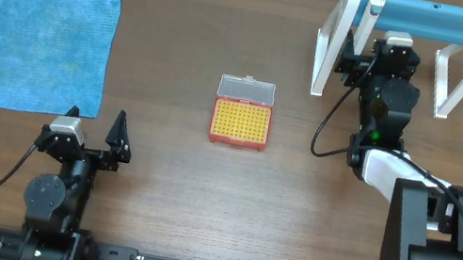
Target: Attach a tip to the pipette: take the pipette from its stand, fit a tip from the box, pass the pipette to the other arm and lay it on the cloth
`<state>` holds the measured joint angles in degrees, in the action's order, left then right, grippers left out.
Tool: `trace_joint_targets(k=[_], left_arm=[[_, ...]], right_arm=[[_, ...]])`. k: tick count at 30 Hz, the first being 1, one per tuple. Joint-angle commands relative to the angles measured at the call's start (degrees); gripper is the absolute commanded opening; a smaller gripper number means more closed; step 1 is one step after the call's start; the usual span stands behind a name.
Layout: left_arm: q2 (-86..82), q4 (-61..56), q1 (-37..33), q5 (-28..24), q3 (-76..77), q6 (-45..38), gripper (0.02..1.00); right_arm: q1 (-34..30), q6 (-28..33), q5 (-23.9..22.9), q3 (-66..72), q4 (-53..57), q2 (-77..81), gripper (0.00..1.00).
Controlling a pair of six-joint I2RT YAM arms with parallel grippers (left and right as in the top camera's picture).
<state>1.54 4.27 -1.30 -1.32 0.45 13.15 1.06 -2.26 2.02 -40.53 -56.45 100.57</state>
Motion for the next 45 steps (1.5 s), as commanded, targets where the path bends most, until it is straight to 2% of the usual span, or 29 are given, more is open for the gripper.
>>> trace_joint_targets(k=[1, 8, 10, 12, 15, 45], left_arm=[[-0.5, 0.3, 0.2, -0.2, -0.1, -0.5, 0.925], [-0.5, 0.3, 0.2, -0.2, -0.1, -0.5, 0.925], [-0.5, 0.3, 0.2, -0.2, -0.1, -0.5, 0.923], [-0.5, 0.3, 0.2, -0.2, -0.1, -0.5, 0.925], [-0.5, 0.3, 0.2, -0.2, -0.1, -0.5, 0.923], [-0.5, 0.3, 0.2, -0.2, -0.1, -0.5, 0.925]], right_arm=[[-0.2, 0.6, 0.0, -2.1, -0.3, 1.9, 0.972], [-0.1, 0.6, 0.3, -2.1, -0.3, 2.0, 0.963], [-0.1, 0.6, 0.6, -2.1, -0.3, 2.0, 0.549], [0.2, 0.6, 0.6, -2.1, -0.5, 2.0, 0.251], [0.4, 0.6, 0.6, -2.1, -0.9, 2.0, 0.088], [2.1, 0.6, 0.6, 2.1, -0.4, -7.1, 0.08]])
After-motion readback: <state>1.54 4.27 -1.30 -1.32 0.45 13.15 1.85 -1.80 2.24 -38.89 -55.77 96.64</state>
